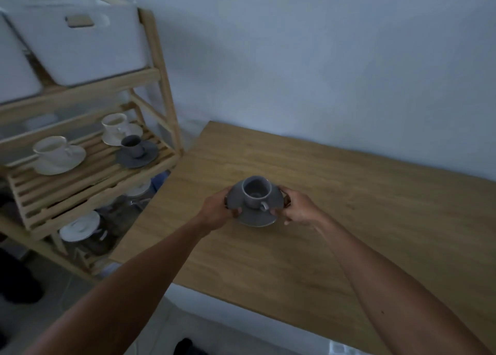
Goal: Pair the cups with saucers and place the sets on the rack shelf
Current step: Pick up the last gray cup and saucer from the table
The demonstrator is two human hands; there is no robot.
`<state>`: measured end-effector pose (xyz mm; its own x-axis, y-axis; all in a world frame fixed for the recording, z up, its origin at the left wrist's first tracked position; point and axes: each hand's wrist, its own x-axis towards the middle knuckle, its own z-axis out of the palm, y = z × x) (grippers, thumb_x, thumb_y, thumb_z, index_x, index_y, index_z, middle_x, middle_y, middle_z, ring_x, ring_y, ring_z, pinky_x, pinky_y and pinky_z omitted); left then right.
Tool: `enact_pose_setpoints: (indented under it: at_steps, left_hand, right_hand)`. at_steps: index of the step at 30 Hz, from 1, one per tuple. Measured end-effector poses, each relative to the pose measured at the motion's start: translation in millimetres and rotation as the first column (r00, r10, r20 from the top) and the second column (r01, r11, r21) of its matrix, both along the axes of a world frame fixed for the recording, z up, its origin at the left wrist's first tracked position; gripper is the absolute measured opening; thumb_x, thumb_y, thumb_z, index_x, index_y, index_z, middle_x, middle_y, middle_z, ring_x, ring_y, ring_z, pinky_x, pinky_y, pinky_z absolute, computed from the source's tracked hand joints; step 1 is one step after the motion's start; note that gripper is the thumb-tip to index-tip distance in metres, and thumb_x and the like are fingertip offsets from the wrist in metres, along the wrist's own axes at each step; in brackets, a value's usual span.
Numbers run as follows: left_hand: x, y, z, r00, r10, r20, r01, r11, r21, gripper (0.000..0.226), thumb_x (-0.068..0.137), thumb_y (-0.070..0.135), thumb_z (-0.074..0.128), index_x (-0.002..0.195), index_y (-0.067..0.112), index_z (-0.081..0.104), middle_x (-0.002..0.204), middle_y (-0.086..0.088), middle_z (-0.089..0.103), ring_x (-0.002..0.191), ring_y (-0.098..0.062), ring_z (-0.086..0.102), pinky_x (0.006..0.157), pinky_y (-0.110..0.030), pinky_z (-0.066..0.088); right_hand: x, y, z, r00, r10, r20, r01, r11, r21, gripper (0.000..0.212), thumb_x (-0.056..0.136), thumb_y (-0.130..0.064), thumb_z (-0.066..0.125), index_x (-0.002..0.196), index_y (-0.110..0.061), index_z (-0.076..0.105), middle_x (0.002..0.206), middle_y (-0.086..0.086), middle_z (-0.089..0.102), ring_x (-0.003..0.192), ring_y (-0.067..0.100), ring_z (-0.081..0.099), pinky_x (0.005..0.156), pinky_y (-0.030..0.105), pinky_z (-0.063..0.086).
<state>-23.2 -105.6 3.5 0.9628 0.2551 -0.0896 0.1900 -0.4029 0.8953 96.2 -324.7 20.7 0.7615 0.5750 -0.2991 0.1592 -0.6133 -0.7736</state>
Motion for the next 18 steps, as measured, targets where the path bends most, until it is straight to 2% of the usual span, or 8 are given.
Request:
enact_pose_setpoints:
  at_steps: [2, 7, 9, 11, 12, 13, 16, 18]
  left_hand:
    - [-3.6, 26.6, 4.5, 1.0, 0.02, 0.014, -0.02, 1.0, 0.007, 0.06, 0.077, 0.025, 0.076, 0.132, 0.032, 0.052, 0.111, 0.008, 0.065, 0.102, -0.011, 0.062, 0.078, -0.022, 0.052]
    - [-22.3, 106.0, 13.5, 0.996, 0.093, 0.007, -0.093, 0.996, 0.003, 0.058, 0.081, 0.036, 0.073, 0.133, 0.038, 0.045, 0.11, 0.02, 0.06, 0.098, -0.003, 0.059, 0.063, -0.006, 0.047]
    - [-32.3, 139.4, 17.1, 0.991, 0.135, 0.004, -0.135, 0.99, 0.024, 0.062, 0.082, 0.036, 0.072, 0.136, 0.033, 0.043, 0.113, 0.017, 0.06, 0.102, -0.006, 0.059, 0.066, -0.005, 0.048]
    - [-42.2, 172.3, 18.8, 0.983, 0.18, 0.026, -0.182, 0.979, 0.09, 0.065, 0.082, 0.033, 0.073, 0.14, 0.024, 0.043, 0.122, 0.004, 0.062, 0.109, -0.016, 0.06, 0.08, -0.018, 0.053]
    - [-48.8, 190.3, 19.0, 0.98, 0.197, 0.026, -0.199, 0.972, 0.125, 0.067, 0.083, 0.034, 0.073, 0.141, 0.023, 0.042, 0.123, 0.002, 0.062, 0.11, -0.018, 0.06, 0.085, -0.028, 0.053]
    - [-55.4, 207.4, 19.1, 0.976, 0.215, 0.015, -0.215, 0.963, 0.161, 0.068, 0.083, 0.037, 0.072, 0.142, 0.023, 0.041, 0.12, 0.004, 0.061, 0.107, -0.017, 0.059, 0.085, -0.031, 0.051]
    - [-77.1, 252.7, 18.4, 0.95, 0.313, -0.006, -0.304, 0.93, 0.208, 0.069, 0.082, 0.042, 0.072, 0.141, 0.024, 0.041, 0.104, 0.01, 0.055, 0.096, -0.013, 0.057, 0.078, -0.026, 0.043]
    - [-91.9, 282.4, 14.3, 0.93, 0.366, -0.019, -0.358, 0.919, 0.162, 0.066, 0.081, 0.038, 0.074, 0.139, 0.029, 0.043, 0.102, 0.011, 0.058, 0.099, -0.016, 0.06, 0.081, -0.03, 0.05]
  right_hand:
    - [3.1, 28.9, 6.1, 0.999, 0.05, 0.021, -0.05, 0.999, 0.01, 0.08, 0.077, -0.024, 0.082, 0.146, -0.026, 0.04, 0.102, -0.002, 0.063, 0.077, 0.011, 0.067, 0.051, 0.023, 0.055]
    - [5.9, 117.9, 19.5, 0.98, 0.192, 0.055, -0.194, 0.98, 0.037, 0.079, 0.078, -0.025, 0.081, 0.145, -0.026, 0.041, 0.11, 0.002, 0.064, 0.077, 0.008, 0.064, 0.05, 0.023, 0.054]
    - [3.8, 158.0, 22.5, 0.968, 0.241, 0.066, -0.245, 0.968, 0.055, 0.078, 0.078, -0.025, 0.081, 0.145, -0.025, 0.042, 0.106, 0.001, 0.064, 0.072, 0.006, 0.063, 0.049, 0.021, 0.053]
    - [1.0, 196.2, 24.3, 0.956, 0.282, 0.08, -0.288, 0.954, 0.078, 0.075, 0.077, -0.027, 0.082, 0.143, -0.024, 0.045, 0.1, -0.004, 0.062, 0.071, 0.005, 0.063, 0.049, 0.022, 0.053]
    - [-1.5, 217.2, 24.7, 0.949, 0.305, 0.084, -0.312, 0.946, 0.086, 0.074, 0.077, -0.029, 0.082, 0.142, -0.025, 0.047, 0.099, -0.007, 0.061, 0.072, 0.005, 0.062, 0.049, 0.022, 0.053]
    - [-4.0, 236.9, 24.5, 0.942, 0.324, 0.086, -0.331, 0.939, 0.093, 0.073, 0.077, -0.03, 0.082, 0.141, -0.026, 0.048, 0.097, -0.01, 0.06, 0.071, 0.004, 0.062, 0.048, 0.021, 0.052]
    - [-12.4, 292.5, 22.4, 0.9, 0.42, 0.115, -0.431, 0.897, 0.094, 0.072, 0.078, -0.037, 0.08, 0.141, -0.03, 0.046, 0.099, -0.012, 0.06, 0.069, 0.004, 0.063, 0.049, 0.02, 0.052]
    - [-18.3, 330.2, 18.9, 0.856, 0.502, 0.126, -0.514, 0.853, 0.092, 0.065, 0.082, -0.039, 0.076, 0.139, -0.033, 0.046, 0.108, -0.01, 0.064, 0.077, 0.006, 0.067, 0.052, 0.022, 0.054]
